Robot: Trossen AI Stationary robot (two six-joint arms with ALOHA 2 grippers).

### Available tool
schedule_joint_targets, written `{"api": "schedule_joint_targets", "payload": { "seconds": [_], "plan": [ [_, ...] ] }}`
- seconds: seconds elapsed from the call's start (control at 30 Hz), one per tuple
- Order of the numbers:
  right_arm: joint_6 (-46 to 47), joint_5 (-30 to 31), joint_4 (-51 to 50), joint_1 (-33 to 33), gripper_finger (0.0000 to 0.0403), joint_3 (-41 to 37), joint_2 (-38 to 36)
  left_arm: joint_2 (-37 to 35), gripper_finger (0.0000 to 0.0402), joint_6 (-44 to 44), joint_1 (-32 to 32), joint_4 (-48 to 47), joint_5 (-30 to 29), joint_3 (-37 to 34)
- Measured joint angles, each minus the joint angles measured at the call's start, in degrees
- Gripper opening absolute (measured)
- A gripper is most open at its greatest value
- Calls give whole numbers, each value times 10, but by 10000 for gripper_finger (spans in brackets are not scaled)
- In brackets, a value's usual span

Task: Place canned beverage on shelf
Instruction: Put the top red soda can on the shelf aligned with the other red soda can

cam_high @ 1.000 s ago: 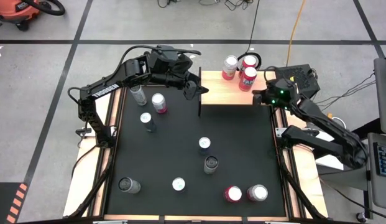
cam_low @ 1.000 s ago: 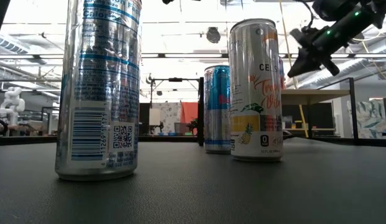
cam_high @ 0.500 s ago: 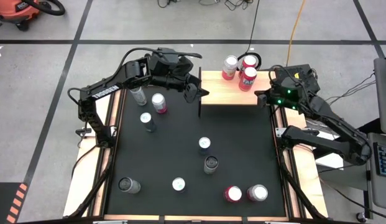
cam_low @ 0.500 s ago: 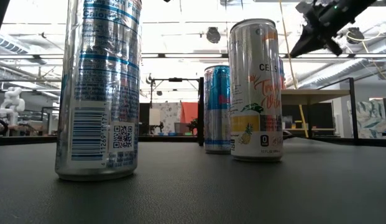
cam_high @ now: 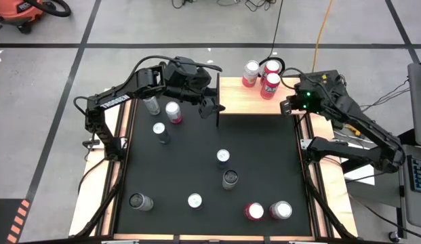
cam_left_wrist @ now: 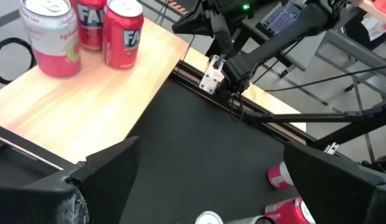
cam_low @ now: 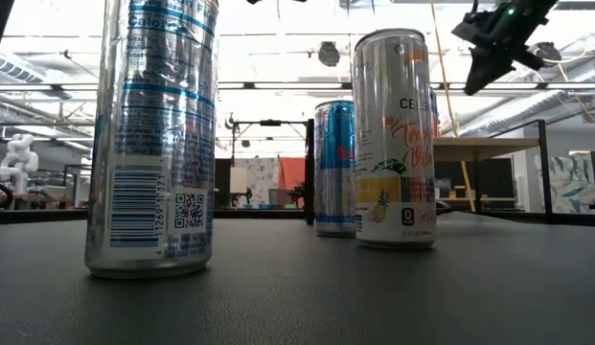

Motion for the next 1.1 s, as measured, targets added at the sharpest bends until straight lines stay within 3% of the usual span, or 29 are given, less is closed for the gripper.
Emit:
{"api": "schedule_joint_targets", "payload": {
  "seconds": [0.2,0.47,1.1],
  "plan": [
    [-61,4,25,-6,0,0,13,0,400,-15,-16,-1,-11,0],
    [-73,35,79,-32,0,-8,39,0,400,-29,-46,0,-68,0],
    [-60,14,173,-53,0,-36,74,0,400,-47,-69,16,-90,0]
  ]
}}
